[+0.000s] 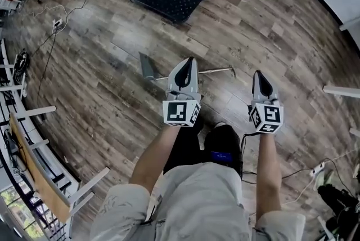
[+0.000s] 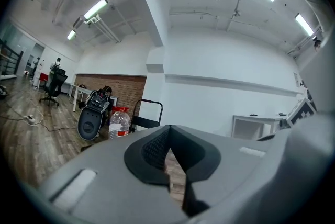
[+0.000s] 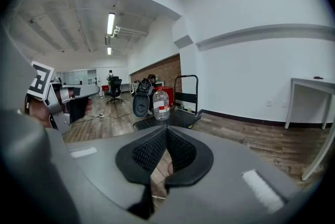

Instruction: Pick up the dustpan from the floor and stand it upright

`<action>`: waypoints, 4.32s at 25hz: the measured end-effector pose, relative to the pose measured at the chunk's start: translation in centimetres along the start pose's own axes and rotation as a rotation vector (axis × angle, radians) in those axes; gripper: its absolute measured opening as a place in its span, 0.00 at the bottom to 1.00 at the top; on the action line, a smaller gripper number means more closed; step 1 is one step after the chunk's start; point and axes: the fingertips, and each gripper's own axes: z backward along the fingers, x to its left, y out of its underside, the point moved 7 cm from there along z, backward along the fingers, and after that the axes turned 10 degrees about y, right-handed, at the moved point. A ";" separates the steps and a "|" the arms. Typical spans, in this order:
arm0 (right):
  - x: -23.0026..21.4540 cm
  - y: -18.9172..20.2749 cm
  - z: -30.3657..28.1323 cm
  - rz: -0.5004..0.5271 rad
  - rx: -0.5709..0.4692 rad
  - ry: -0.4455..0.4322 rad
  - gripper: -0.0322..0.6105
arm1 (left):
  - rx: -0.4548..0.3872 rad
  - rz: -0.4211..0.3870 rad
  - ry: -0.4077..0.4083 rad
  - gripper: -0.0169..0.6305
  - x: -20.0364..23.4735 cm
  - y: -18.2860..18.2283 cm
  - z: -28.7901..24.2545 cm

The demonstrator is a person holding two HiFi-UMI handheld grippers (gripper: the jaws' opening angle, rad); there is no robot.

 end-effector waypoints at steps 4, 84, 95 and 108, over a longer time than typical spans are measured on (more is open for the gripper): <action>1.4 16.2 -11.7 0.030 0.029 -0.001 0.06 | -0.019 0.006 0.006 0.06 7.1 17.5 -3.1; -9.3 115.5 -55.4 0.106 0.870 0.093 0.18 | 0.000 -0.137 0.065 0.06 17.0 98.5 -9.9; -8.3 106.0 -55.0 0.165 0.619 0.093 0.17 | -0.027 -0.120 0.059 0.06 16.4 95.4 -9.6; -2.7 84.1 -52.9 0.409 0.193 0.018 0.17 | -0.061 -0.169 0.068 0.06 13.6 85.6 -11.2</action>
